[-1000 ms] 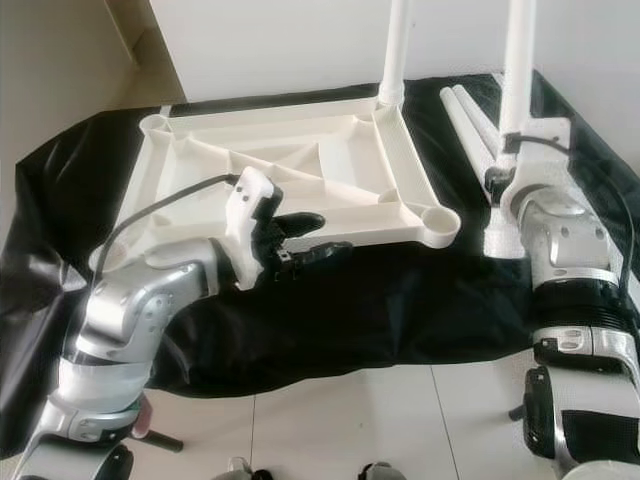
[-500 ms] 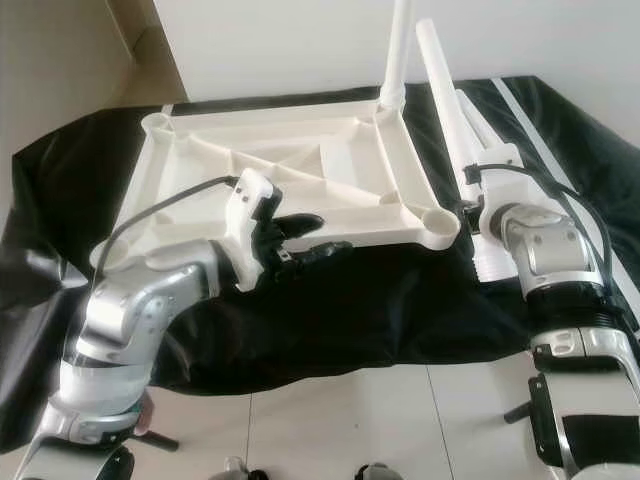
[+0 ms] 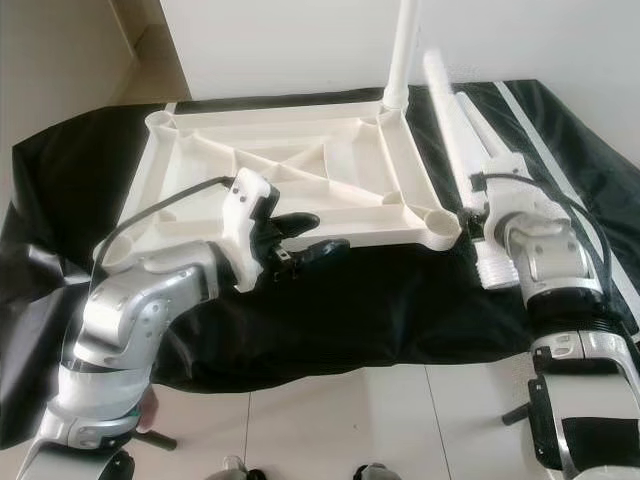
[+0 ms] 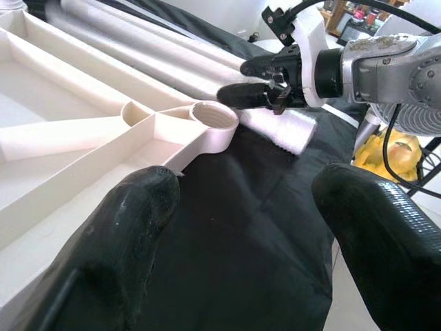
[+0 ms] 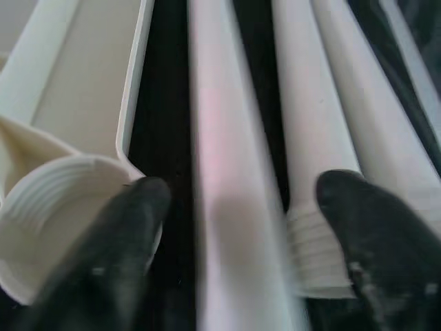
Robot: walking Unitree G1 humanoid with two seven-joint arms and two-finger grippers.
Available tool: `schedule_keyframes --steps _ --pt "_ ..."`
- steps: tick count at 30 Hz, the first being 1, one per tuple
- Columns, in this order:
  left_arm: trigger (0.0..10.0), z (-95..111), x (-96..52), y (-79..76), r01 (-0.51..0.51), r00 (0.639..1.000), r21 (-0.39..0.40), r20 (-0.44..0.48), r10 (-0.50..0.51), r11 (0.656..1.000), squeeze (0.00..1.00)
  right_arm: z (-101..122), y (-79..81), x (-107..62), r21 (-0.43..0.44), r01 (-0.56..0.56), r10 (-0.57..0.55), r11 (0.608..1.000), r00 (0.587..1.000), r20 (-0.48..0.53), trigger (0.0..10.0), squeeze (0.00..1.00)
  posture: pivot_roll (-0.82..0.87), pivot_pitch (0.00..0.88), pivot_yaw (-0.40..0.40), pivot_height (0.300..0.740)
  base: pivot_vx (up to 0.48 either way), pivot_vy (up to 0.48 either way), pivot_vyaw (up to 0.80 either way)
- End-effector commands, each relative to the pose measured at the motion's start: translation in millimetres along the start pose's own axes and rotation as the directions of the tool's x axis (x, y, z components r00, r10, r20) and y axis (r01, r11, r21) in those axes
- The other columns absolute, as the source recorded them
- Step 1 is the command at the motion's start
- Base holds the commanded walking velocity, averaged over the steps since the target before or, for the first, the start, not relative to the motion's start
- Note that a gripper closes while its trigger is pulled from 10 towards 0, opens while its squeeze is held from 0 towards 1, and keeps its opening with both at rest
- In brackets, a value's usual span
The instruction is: Building children table
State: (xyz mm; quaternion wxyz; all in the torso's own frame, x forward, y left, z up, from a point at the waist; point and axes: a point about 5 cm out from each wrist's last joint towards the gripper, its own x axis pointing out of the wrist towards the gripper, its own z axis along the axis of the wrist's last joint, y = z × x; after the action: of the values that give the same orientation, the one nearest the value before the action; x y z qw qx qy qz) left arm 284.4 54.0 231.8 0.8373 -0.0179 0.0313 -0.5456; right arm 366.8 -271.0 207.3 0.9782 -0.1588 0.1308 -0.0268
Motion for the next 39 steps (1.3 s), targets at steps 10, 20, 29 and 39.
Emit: schedule_keyframes --steps 10,20,29,39 --pt "10.0 -1.0 1.0 -4.6 -0.002 1.0 -0.024 0.002 0.002 1.0 0.0 27.5 5.5 -9.7 0.042 0.023 -0.035 0.999 0.953 0.301 10.0 1.0 -0.04 0.112 0.011 0.74 0.0 0.0 0.0" --pt "10.0 -0.2 1.2 -6.2 0.001 1.0 -0.032 0.007 -0.001 0.999 0.0 30.8 1.3 -26.3 0.142 0.141 -0.191 0.98 0.87 0.455 10.0 0.0 -0.05 0.113 0.011 0.74 0.0 0.0 0.0" --pt "10.0 -2.0 1.7 -9.5 0.005 1.0 -0.044 0.009 -0.004 0.999 0.0 -29.2 3.3 -38.3 0.255 0.263 -0.339 0.93 0.884 0.322 10.0 0.0 -0.05 0.119 0.009 0.74 0.0 0.0 0.0" --pt "10.0 -7.8 3.7 -12.5 0.022 0.999 -0.035 -0.025 -0.023 0.999 0.0 -64.3 22.4 -44.7 0.467 0.128 -0.283 0.875 0.918 0.278 10.0 0.0 -0.05 0.113 0.019 0.74 0.0 0.0 0.0"
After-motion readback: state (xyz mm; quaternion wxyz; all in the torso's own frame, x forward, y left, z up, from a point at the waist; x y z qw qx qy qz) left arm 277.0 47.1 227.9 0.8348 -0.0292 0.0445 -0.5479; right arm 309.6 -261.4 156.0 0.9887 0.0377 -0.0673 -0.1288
